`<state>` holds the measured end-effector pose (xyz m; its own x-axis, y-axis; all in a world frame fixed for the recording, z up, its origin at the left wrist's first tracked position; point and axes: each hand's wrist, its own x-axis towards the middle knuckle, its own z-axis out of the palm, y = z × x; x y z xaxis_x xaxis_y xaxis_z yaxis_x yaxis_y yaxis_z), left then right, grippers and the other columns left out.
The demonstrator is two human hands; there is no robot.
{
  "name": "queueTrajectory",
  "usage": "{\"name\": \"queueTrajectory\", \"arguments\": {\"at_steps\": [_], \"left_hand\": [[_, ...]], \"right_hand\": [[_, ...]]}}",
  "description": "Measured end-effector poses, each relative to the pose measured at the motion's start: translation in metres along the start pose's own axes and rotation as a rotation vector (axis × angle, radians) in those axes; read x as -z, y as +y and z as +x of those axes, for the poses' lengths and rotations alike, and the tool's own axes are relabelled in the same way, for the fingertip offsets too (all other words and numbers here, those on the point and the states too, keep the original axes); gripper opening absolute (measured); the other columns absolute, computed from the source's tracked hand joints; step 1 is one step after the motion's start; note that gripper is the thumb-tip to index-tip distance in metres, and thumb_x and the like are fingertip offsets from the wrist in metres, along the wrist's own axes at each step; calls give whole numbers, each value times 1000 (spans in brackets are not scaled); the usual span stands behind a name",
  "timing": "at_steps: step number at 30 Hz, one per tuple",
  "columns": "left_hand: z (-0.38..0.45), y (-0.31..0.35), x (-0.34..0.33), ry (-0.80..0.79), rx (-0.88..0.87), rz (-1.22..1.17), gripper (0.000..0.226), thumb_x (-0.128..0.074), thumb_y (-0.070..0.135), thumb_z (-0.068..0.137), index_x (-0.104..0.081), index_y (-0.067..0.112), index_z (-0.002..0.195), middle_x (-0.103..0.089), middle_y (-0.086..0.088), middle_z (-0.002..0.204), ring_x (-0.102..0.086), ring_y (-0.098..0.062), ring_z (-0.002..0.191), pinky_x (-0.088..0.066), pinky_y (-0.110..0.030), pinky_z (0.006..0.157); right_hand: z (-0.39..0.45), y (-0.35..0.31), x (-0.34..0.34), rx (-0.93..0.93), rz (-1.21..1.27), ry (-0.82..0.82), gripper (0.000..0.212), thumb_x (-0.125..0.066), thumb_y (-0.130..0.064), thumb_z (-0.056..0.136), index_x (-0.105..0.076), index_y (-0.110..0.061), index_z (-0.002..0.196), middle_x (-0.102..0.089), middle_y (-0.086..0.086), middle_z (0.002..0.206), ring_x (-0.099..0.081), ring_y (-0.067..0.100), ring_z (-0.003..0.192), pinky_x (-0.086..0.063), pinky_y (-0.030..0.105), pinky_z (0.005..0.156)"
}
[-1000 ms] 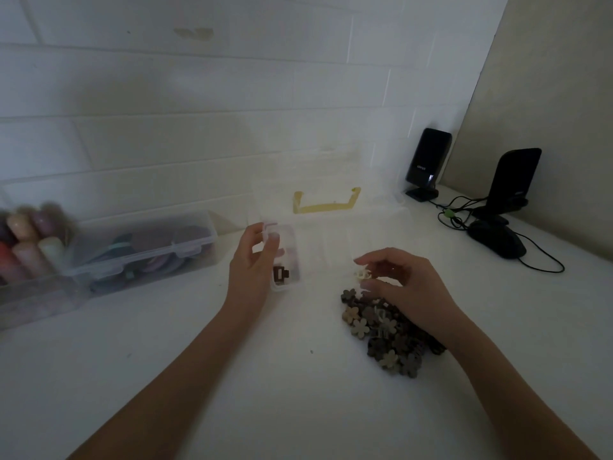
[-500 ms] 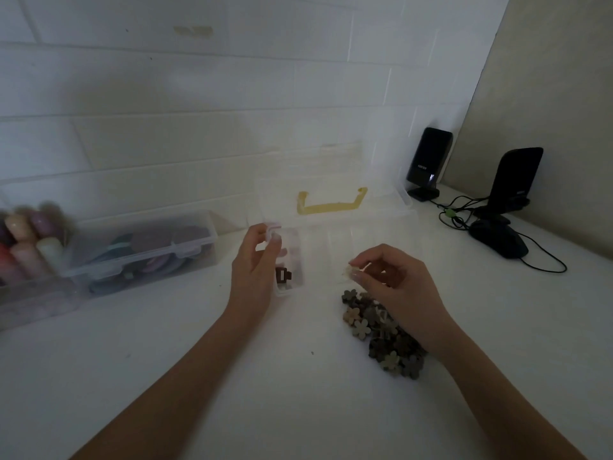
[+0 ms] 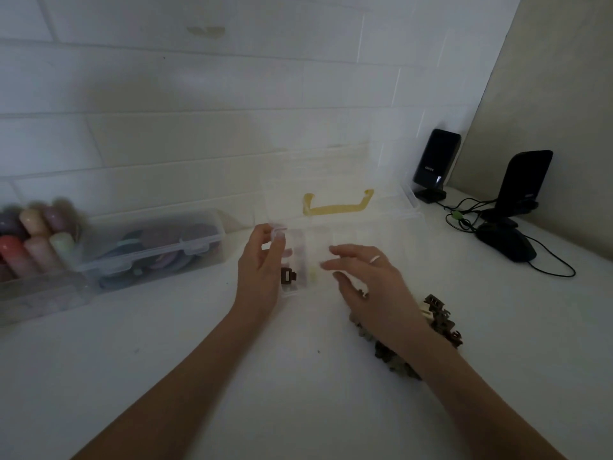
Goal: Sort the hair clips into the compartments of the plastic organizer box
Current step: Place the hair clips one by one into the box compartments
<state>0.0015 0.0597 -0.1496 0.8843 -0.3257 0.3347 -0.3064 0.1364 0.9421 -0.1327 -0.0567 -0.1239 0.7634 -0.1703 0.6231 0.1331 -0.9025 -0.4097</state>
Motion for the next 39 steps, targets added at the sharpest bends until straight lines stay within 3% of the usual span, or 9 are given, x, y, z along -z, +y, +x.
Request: {"name": "queueTrajectory", "arguments": {"at_steps": [2,5,11,17,20,22,28,32,39], "left_hand": [[0,0,1,4,-10,14,14,-43,31,100,-56,26,101,-63,10,101,-68,-3,82,-52,-20,65],[3,-1,2,19,13,2,14,-43,28,100,-56,23,103,-62,8,102,-68,-5,82,-51,-20,64],[5,-2,2,46,46,1,13,-44,28,99,-56,32,97,-63,11,100,-69,-15,86,-54,-32,71],[6,-1,2,40,52,5,13,-42,30,100,-55,31,100,-63,12,102,-69,-16,89,-55,-34,73],[4,0,2,34,49,-3,14,-42,30,100,-55,34,97,-62,13,99,-69,-17,89,-54,-34,72],[4,1,2,33,55,2,14,-42,30,100,-55,34,96,-62,13,99,-69,-15,89,-53,-33,72],[4,1,2,35,69,1,13,-42,31,99,-56,31,99,-63,9,103,-69,-16,89,-55,-37,72],[3,3,2,36,68,-10,14,-41,33,99,-55,31,99,-62,10,103,-68,-14,88,-55,-35,70],[6,0,2,55,103,-27,13,-44,31,99,-55,34,94,-63,9,100,-69,-19,88,-53,-37,68]], "right_hand": [[1,1,20,-89,59,-18,19,-63,-7,85,-70,-21,96,-64,-18,92,-58,0,88,-41,5,79],[-4,15,46,-169,44,-199,14,-67,-13,84,-70,-26,88,-65,-21,79,-60,-2,74,-43,7,67],[-11,37,50,-137,-297,-502,35,-57,-29,91,-55,-40,125,-58,-13,101,-53,4,95,-36,17,81],[-13,30,34,-111,-207,-599,38,-43,-23,98,-46,-31,136,-51,-8,136,-47,11,122,-36,23,101],[-12,29,34,-148,-181,-552,29,-55,-26,92,-58,-33,120,-61,-7,120,-54,9,107,-43,25,94],[-11,30,36,-189,-108,-479,27,-64,-22,87,-61,-34,111,-62,-11,110,-55,2,97,-44,18,87],[-13,31,33,-197,31,-432,43,-69,-5,80,-63,-30,114,-57,-12,105,-54,-1,96,-37,1,83],[-13,29,33,-228,23,-474,38,-64,-8,83,-63,-30,114,-52,-15,104,-53,-2,94,-38,1,80],[-11,23,34,-211,57,-331,22,-75,-10,75,-60,-27,77,-59,-13,86,-55,1,82,-40,6,70]]}}
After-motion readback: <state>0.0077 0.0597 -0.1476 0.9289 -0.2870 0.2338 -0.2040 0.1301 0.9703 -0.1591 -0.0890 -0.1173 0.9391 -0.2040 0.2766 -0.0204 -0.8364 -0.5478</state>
